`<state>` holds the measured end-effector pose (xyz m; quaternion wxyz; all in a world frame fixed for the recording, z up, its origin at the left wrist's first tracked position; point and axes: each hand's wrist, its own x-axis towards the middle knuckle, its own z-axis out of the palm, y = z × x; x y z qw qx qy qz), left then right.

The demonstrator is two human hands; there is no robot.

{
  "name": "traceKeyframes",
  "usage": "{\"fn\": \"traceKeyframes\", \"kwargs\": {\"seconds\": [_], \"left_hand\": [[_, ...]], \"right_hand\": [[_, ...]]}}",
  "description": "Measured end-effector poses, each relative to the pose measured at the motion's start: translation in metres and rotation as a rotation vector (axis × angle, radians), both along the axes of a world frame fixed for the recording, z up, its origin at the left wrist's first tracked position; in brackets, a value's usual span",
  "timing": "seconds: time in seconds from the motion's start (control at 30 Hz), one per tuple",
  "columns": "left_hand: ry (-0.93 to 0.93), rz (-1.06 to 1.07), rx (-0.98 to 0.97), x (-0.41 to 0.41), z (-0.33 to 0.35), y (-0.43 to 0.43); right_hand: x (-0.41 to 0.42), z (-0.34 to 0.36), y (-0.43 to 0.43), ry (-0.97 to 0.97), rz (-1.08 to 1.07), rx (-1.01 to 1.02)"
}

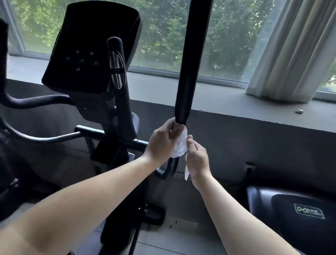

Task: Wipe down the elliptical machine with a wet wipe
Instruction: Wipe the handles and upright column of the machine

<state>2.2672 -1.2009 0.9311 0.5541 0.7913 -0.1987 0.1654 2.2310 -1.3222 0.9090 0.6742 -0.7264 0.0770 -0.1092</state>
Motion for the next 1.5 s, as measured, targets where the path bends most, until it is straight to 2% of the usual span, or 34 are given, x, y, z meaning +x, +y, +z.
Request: {"fn": "traceKeyframes", "kwargs": {"seconds": [0.1,0.23,0.37,0.5,0.63,0.77,0.97,1.07,1.2,1.37,1.43,1.5], "left_hand": [[0.059,0.038,0.039,-0.006,-0.031,-0.003],[0.163,0.124,0.143,-0.015,-0.073,-0.009],[0.275,0.179,0.187,-0.028,-0.088,-0.013],[0.259,0.201,0.166,-0.034,-0.077,-0.013],[0.138,0.332,0.109,-0.032,-0.056,-0.026],[0.167,0.422,0.103,-0.030,-0.064,-0.040],[0.324,0.388,0.079,-0.042,-0.077,-0.047],[0.297,0.376,0.102,-0.044,-0.068,-0.045],[0.225,0.405,0.007,-0.041,-0.047,-0.052],[0.175,0.479,0.118,-0.035,-0.047,-0.051],[0.222,0.496,0.189,-0.043,-0.054,-0.053],[0.279,0.504,0.181,-0.052,-0.059,-0.056]], "right_hand": [[0.012,-0.009,-0.001,0.020,0.025,-0.022],[0.017,-0.039,-0.008,0.069,0.069,-0.177],[0.022,-0.048,-0.014,0.001,0.143,-0.126],[0.023,-0.036,-0.016,-0.036,0.246,0.045],[0.029,-0.034,-0.024,-0.045,0.290,0.041],[0.037,-0.032,-0.025,-0.048,0.307,0.038],[0.039,-0.030,-0.031,-0.025,0.358,0.020],[0.043,-0.027,-0.038,-0.024,0.383,-0.008],[0.046,-0.020,-0.037,-0.086,0.379,0.013],[0.045,-0.013,-0.032,-0.103,0.384,-0.013],[0.046,-0.011,-0.035,-0.088,0.387,-0.035],[0.047,-0.008,-0.038,-0.076,0.400,-0.063]]}}
